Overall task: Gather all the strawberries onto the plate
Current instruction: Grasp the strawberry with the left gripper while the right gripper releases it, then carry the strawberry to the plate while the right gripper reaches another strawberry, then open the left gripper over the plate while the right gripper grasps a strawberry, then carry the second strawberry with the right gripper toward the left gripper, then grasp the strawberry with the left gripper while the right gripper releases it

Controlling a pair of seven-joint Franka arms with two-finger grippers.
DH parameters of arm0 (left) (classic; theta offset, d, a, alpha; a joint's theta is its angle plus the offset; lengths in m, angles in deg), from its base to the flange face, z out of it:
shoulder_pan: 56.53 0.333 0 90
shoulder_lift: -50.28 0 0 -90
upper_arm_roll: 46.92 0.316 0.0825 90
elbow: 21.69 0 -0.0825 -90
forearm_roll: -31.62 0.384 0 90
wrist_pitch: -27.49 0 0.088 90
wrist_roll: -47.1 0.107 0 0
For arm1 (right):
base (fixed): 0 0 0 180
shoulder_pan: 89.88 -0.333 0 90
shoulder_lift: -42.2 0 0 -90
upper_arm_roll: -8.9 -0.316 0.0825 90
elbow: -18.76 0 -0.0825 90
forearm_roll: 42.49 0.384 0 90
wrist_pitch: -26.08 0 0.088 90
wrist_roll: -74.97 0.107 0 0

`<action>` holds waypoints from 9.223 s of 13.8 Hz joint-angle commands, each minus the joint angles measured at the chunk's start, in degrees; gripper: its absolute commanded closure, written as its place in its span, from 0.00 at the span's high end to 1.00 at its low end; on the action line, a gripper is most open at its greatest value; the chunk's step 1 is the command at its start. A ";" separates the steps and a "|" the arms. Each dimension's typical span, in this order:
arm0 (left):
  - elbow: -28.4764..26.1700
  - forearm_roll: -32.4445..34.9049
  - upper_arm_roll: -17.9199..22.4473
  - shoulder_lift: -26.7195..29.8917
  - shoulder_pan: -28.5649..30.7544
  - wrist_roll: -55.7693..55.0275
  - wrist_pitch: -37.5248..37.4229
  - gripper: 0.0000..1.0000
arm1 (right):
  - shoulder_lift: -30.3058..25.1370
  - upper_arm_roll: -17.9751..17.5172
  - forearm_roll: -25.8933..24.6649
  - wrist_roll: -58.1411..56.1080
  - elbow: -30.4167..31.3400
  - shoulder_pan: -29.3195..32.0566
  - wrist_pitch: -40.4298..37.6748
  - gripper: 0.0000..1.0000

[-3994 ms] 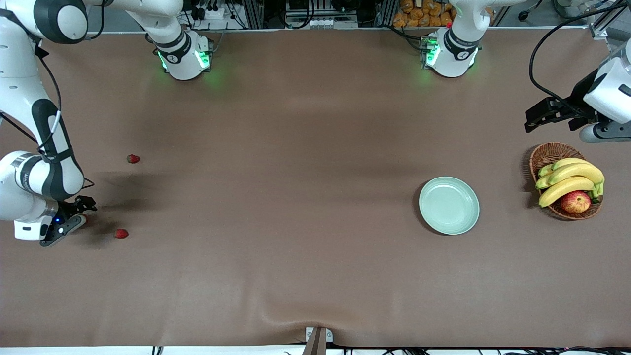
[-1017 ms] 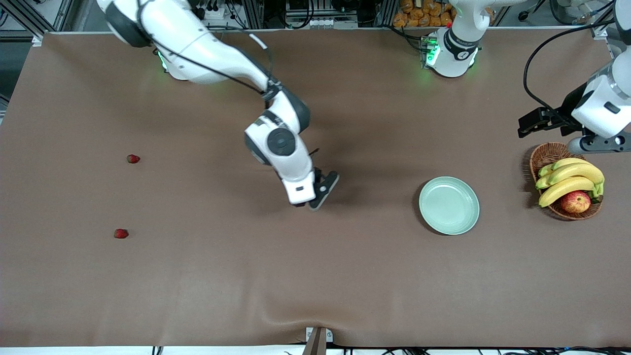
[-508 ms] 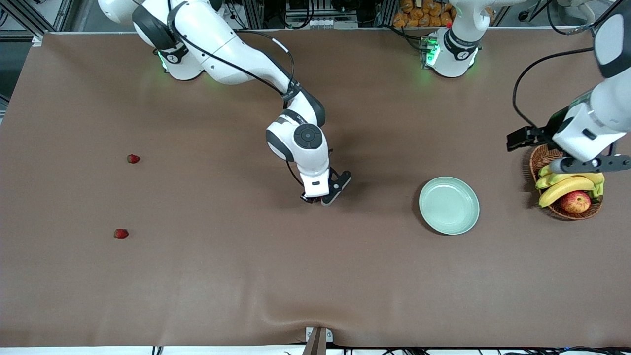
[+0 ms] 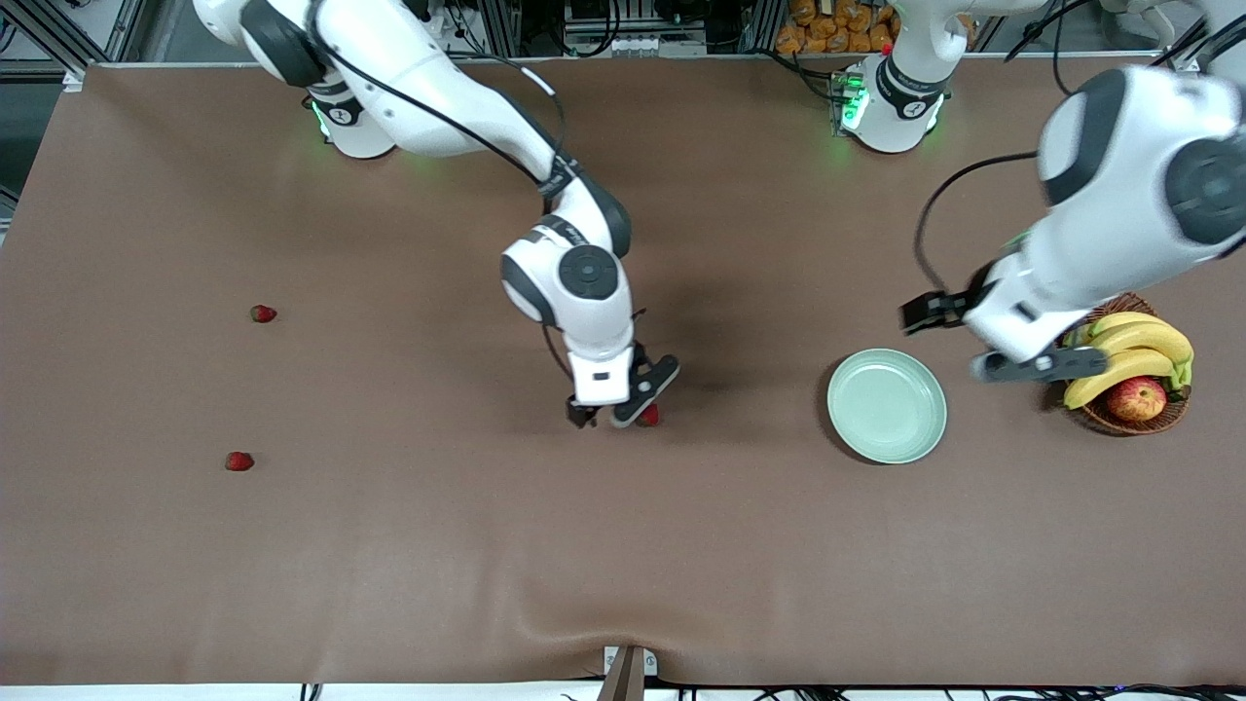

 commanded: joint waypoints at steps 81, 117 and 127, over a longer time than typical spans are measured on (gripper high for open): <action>0.28 4.18 2.57 5.01 4.94 -2.14 -3.87 1.00 | -12.10 -1.73 4.88 -79.63 10.60 40.48 -7.64 0.00; 11.01 4.88 -6.15 -28.65 -16.92 -66.80 24.66 1.00 | -13.42 3.71 13.50 -6.23 9.81 12.22 -7.35 1.00; 14.36 4.79 -0.33 -38.32 -25.47 -77.81 36.89 0.88 | -26.26 3.71 13.15 -21.70 25.00 39.74 -21.38 1.00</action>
